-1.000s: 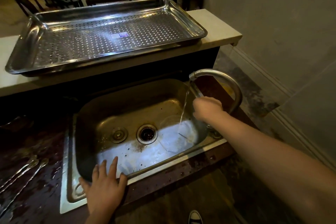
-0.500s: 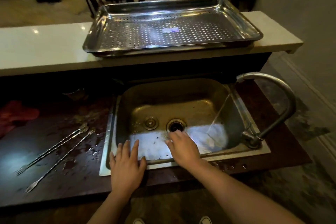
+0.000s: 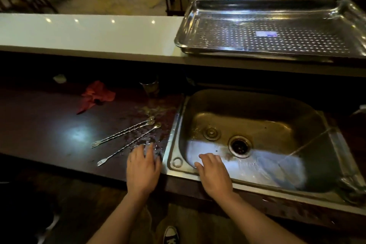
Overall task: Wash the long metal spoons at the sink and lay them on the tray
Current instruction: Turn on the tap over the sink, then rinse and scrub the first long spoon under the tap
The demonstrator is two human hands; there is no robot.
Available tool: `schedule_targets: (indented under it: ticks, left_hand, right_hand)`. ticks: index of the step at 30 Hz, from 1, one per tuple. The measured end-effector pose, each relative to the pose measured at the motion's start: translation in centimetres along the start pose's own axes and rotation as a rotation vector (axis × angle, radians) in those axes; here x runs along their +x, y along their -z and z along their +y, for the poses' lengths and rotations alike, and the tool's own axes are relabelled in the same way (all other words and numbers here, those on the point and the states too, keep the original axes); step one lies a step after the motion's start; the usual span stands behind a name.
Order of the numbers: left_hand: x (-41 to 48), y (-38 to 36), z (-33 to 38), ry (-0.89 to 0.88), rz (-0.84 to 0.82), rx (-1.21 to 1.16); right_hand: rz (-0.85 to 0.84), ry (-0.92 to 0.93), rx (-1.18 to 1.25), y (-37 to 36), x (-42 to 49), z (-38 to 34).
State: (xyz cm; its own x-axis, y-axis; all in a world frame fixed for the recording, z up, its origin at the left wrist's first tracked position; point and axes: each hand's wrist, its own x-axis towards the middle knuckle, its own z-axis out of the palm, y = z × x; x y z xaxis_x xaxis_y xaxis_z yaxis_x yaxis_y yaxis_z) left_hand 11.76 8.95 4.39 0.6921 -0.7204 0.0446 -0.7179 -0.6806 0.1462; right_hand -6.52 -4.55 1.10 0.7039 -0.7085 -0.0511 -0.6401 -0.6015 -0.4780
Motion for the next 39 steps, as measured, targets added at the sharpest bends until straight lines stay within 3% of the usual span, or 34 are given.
schedule_targets:
  ticks: [8,22,29,32,39]
  left_hand:
    - [5.7,1.7,-6.4,0.135,-0.066,0.113]
    - [9.0,1.0,-8.2,-0.091,-0.194,0.160]
    - [9.9,1.0,-8.0,-0.100,-0.204,0.158]
    - [9.7,0.8,-8.1,-0.107,-0.162,0.082]
    - [7.4,0.5,-5.9,-0.002,0.040,-0.346]
  right_hand:
    - [0.053,-0.194,0.144,-0.3,1.0,0.5]
    - [0.034,-0.229,0.135,-0.2,1.2,0.4]
    - [0.044,-0.224,0.126,-0.3,1.2,0.5]
    - [0.046,-0.219,0.115,-0.4,1.2,0.6]
    - [0.020,-0.227,0.122,-0.3,1.3,0.8]
